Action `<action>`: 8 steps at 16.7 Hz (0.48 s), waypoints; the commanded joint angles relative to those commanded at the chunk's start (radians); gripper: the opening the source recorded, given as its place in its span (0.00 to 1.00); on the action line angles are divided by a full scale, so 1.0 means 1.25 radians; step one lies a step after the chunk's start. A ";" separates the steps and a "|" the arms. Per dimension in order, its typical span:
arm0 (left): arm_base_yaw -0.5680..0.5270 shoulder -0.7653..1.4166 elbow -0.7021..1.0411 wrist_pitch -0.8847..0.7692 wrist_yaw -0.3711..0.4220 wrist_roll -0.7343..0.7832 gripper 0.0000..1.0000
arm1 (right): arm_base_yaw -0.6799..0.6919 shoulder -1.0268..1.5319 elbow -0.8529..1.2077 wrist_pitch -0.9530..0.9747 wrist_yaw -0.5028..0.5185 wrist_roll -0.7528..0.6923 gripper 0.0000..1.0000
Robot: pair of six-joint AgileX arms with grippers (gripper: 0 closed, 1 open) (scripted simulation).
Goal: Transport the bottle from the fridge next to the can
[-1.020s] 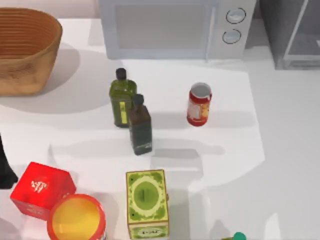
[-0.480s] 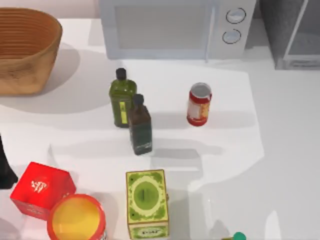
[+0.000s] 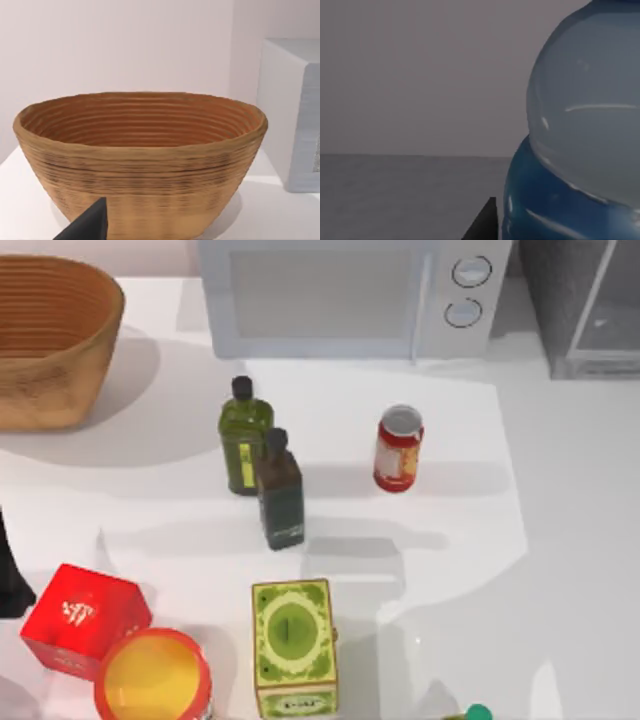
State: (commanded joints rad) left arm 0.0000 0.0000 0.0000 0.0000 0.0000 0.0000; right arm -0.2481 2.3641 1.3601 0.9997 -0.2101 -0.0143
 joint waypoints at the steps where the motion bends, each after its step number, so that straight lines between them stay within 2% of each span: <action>1: 0.000 0.000 0.000 0.000 0.000 0.000 1.00 | 0.000 0.000 0.000 0.000 0.000 0.000 0.10; 2: 0.000 0.000 0.000 0.000 0.000 0.000 1.00 | 0.000 0.000 0.000 0.000 0.000 0.000 0.02; 3: 0.000 0.000 0.000 0.000 0.000 0.000 1.00 | 0.000 0.000 0.000 0.000 0.000 0.000 0.00; 8: 0.000 0.000 0.000 0.000 0.000 0.000 1.00 | 0.000 0.000 0.000 0.000 0.000 0.000 0.00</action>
State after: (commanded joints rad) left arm 0.0000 0.0000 0.0000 0.0000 0.0000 0.0000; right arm -0.2481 2.3641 1.3601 0.9997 -0.2101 -0.0143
